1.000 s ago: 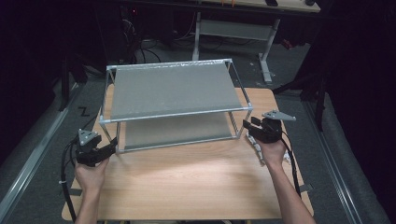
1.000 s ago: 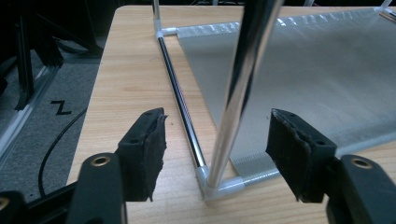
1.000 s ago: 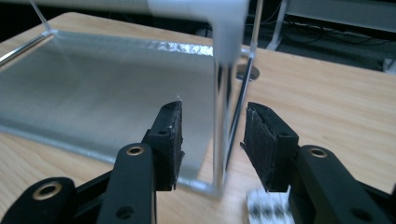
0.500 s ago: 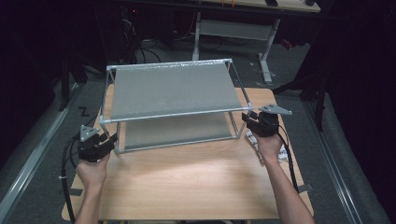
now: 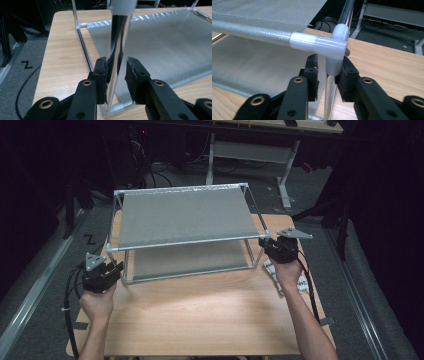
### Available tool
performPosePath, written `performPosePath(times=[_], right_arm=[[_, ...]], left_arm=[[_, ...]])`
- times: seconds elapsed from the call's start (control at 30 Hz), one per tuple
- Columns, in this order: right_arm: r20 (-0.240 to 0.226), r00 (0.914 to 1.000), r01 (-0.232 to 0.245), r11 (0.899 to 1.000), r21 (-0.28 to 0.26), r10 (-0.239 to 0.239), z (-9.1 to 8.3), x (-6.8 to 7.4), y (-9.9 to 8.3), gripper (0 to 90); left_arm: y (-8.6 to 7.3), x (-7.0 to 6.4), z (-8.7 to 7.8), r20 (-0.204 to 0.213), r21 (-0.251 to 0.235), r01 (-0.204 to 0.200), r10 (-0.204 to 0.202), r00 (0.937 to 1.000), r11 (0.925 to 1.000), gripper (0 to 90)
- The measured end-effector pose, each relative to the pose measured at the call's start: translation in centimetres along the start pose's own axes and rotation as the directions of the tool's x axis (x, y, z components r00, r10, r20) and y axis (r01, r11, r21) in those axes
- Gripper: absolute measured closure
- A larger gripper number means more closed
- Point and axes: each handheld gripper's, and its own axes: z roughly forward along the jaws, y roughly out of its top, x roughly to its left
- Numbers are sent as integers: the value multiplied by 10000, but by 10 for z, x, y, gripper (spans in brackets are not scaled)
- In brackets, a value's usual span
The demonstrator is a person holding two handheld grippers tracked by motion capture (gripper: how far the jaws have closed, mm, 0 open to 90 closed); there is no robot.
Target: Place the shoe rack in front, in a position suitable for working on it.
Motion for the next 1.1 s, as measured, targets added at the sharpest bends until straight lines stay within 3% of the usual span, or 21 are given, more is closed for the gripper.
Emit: performPosePath(times=[0.17, 0.93, 0.97, 1.0, 1.1], right_arm=[[186, 9998, 105, 9999, 31, -106, -2, -2, -1, 790], [288, 9994, 187, 9998, -24, -186, -19, -15, -10, 784], [215, 9996, 172, 9998, -45, -171, -21, -17, -11, 634], [329, 9992, 223, 9997, 80, -226, -22, -18, -13, 554], [878, 9945, 538, 9979, 354, -568, -23, -22, -21, 461]], left_arm=[[-2, 0, -2, 23, -87, -101, 101, 9999, 9999, 793], [-4, -15, -1, 424, -117, -731, 735, 9964, 9973, 808], [-4, -17, -1, 513, -123, -834, 839, 9952, 9964, 808], [-4, -17, -1, 513, -123, -834, 839, 9952, 9964, 809], [-4, -18, -2, 591, -184, -917, 927, 9939, 9956, 809]])
